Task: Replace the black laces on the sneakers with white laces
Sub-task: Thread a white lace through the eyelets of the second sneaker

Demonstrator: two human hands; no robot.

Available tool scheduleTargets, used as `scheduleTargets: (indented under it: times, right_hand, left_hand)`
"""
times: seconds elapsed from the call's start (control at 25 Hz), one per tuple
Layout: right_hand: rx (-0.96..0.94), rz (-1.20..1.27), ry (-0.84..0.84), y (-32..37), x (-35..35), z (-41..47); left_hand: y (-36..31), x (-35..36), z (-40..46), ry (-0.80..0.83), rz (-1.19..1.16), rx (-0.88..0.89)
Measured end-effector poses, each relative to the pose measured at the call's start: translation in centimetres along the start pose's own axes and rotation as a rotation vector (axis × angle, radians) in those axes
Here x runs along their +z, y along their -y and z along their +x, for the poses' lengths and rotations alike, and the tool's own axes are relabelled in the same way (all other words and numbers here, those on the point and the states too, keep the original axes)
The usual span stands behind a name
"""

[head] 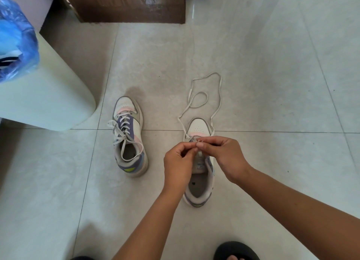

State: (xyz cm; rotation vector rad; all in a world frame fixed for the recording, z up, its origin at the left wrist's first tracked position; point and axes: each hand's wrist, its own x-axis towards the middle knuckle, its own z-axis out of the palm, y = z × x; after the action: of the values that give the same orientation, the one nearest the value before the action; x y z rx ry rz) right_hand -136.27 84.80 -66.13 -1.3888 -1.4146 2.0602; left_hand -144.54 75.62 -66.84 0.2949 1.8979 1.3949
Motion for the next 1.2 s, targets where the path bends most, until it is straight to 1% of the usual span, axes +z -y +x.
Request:
scheduleTargets:
  times: [0.24, 0.44, 0.72, 0.96, 1.08, 1.12, 1.2]
  right_hand:
    - [-0.024, -0.03, 0.014, 0.2, 0.2, 0.0]
    - [0.029, -0.024, 0.024, 0.1, 0.1, 0.1]
    - [0.039, 0.015, -0.029, -0.2, 0.5, -0.1]
    - [0.03, 0.054, -0.026, -0.3, 0.8, -0.2]
    - [-0.027, -0.022, -0.053, -0.2, 0.7, -0.5]
    - [-0.07, -0.079, -0.073, -0.2, 0.7, -0.7]
    - [-0.167, -0.226, -0.089, -0.2, 0.6, -1.6]
  left_hand:
    - [-0.3, 0.2, -0.1, 0.01, 0.024, 0.005]
    - [-0.2, 0.2, -0.1, 0.015, 0.017, 0.013]
    - [-0.3, 0.4, -0.2, 0.007, 0.001, -0.009]
    - [0.2, 0.2, -0.2, 0.0, -0.007, 0.0]
    - [0.1, -0.1, -0.4, 0.025, 0.061, -0.008]
    - [0.3, -0.1, -0.5, 0.065, 0.127, -0.01]
    - [0.9, 0.0, -0.7, 0.164, 0.362, 0.032]
